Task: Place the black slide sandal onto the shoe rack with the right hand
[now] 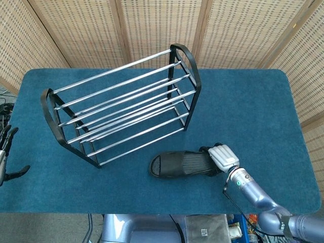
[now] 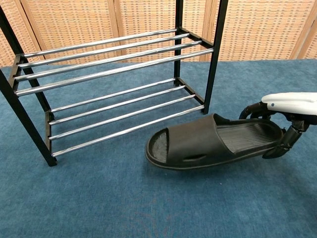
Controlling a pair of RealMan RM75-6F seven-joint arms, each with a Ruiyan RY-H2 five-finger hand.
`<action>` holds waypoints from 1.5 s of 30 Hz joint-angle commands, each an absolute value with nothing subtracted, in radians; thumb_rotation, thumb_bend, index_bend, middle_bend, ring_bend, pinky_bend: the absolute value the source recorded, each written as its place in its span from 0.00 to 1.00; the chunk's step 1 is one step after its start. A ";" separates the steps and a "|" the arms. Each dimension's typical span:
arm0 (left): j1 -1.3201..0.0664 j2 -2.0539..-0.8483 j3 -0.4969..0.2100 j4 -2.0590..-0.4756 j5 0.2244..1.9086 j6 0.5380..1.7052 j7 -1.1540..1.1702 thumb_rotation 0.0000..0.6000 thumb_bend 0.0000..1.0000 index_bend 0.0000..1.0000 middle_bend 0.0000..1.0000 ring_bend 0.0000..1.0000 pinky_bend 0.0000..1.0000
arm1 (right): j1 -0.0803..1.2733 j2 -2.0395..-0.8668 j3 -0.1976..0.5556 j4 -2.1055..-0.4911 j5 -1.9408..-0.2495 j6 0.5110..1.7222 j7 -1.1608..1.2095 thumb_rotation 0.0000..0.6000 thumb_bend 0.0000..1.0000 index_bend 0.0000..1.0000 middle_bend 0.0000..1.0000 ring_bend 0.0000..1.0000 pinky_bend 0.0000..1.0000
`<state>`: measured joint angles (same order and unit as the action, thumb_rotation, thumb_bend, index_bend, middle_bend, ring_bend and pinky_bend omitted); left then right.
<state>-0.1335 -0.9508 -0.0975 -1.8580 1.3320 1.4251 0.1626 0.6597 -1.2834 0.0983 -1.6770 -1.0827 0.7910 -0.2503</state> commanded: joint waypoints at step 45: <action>-0.145 -0.893 -0.109 -1.806 1.301 1.355 -0.028 1.00 0.19 0.00 0.00 0.00 0.00 | 0.934 -1.967 0.545 -1.482 -0.312 1.441 -0.727 1.00 0.74 0.65 0.68 0.55 0.36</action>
<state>-0.1445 -0.8939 -0.1080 -1.8070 1.3019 1.3559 -0.0267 0.9210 -1.9410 0.5196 -1.5121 -0.3323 1.4201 -0.7257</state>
